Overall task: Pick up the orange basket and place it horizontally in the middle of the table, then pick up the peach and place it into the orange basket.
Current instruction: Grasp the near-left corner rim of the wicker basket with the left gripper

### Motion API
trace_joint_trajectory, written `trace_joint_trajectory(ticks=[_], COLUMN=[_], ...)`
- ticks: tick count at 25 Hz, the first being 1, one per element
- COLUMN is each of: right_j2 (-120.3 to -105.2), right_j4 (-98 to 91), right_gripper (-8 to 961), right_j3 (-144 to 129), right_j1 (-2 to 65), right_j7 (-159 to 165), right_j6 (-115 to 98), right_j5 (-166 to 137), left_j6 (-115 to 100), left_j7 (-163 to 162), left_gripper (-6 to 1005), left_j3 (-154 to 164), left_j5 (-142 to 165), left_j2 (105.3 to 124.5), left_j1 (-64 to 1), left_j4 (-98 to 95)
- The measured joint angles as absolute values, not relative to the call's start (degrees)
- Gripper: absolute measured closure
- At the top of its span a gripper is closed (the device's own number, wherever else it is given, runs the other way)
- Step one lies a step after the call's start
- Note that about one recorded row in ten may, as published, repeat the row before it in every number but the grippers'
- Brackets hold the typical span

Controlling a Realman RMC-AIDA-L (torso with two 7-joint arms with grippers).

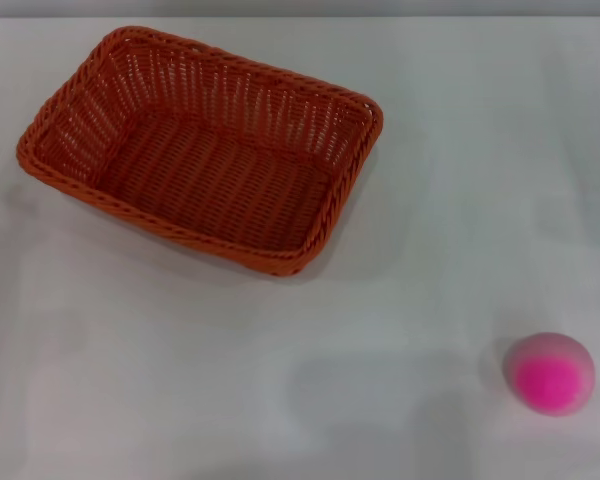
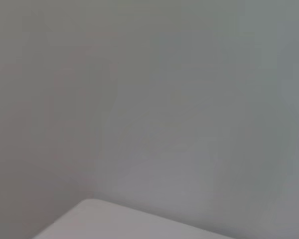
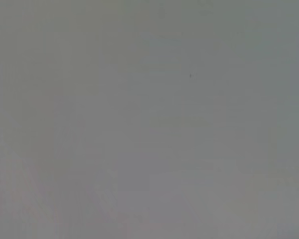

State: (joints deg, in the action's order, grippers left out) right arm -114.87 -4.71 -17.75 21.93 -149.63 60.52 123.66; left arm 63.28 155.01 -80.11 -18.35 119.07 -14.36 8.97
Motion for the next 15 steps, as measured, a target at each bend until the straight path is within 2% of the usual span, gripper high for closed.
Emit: trace_joint_trajectory(ticks=[15], right_j2=[-114.78], right_j4=[-7.30], right_gripper=[141], right_j3=[-19.04], right_j1=[21.74], right_j7=[-147.72], right_j6=[59.80], right_j5=[123.57], left_j6=[60.95], left_j7=[146.01], left_gripper=[471], left_j3=[-80.35], left_j5=[-10.34], left_j2=[118.46], left_j1=[-14.35], left_j4=[12.17])
